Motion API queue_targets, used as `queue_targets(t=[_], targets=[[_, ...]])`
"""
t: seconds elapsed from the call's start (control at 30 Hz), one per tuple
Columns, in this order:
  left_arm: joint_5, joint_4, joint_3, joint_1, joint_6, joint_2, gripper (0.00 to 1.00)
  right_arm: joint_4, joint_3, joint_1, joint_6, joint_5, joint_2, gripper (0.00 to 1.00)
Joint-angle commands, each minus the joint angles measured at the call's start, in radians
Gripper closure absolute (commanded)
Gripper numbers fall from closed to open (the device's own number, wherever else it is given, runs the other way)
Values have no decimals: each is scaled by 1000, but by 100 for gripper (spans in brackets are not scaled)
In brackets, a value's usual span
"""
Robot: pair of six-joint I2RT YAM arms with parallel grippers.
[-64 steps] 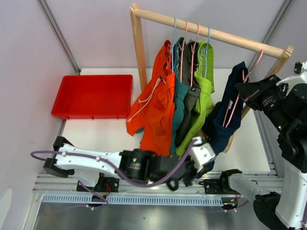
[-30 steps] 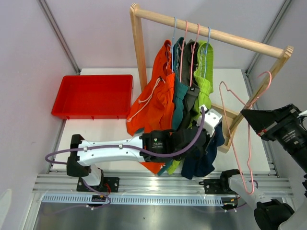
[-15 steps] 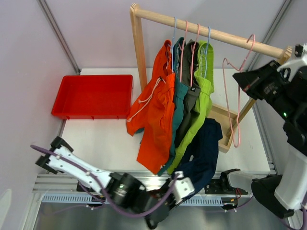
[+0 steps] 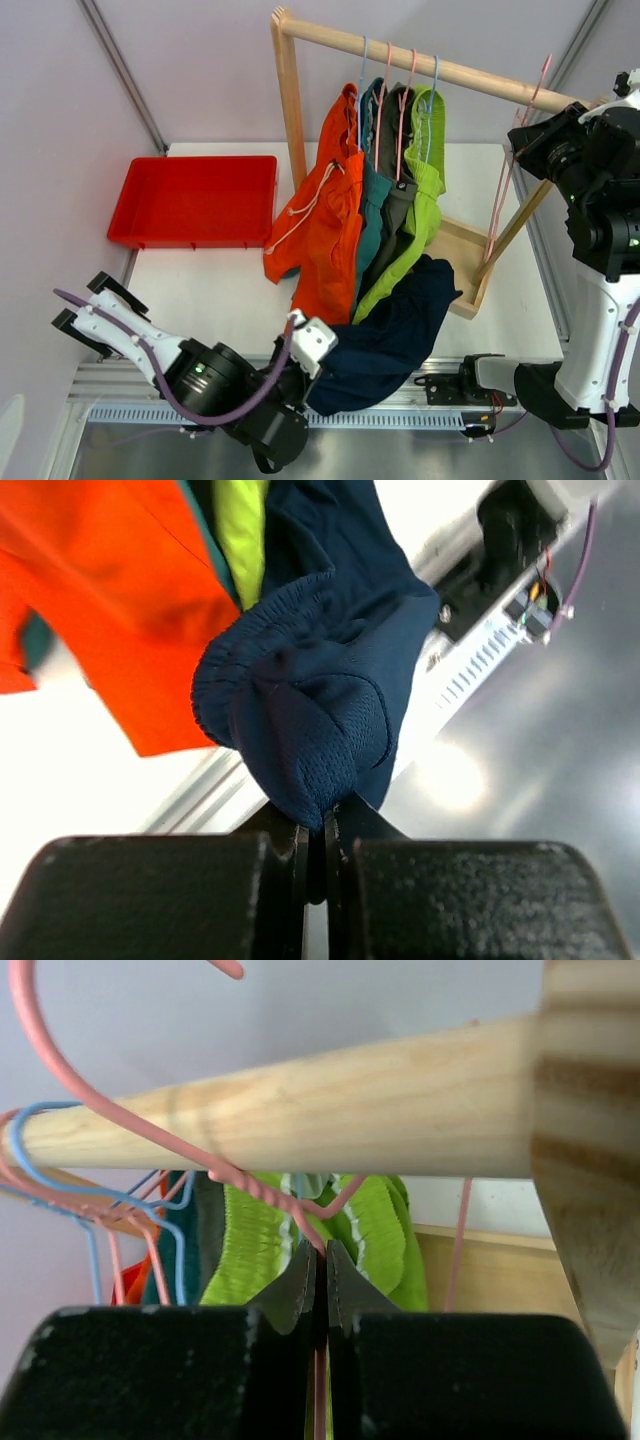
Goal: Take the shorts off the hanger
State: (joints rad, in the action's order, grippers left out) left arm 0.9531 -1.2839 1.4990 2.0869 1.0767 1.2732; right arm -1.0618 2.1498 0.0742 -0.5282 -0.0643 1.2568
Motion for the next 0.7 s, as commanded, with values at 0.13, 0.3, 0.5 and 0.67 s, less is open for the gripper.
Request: queue_targets(t=[0.13,0.3,0.5,0.67], targets=[[196,-184,210,4,-99,-123,100,126,-174,-125,19,159,-65,100],[219,-62,300,-172,-393,-190,100,140,-263,-131,2,188,-126,100],[225,154,394,-394,-831,-233,100,146,-366,-131,7,207,-195,67],[133,406,406,-663,-1165,-255,100,149,-425,-131,5,215,-220,3]])
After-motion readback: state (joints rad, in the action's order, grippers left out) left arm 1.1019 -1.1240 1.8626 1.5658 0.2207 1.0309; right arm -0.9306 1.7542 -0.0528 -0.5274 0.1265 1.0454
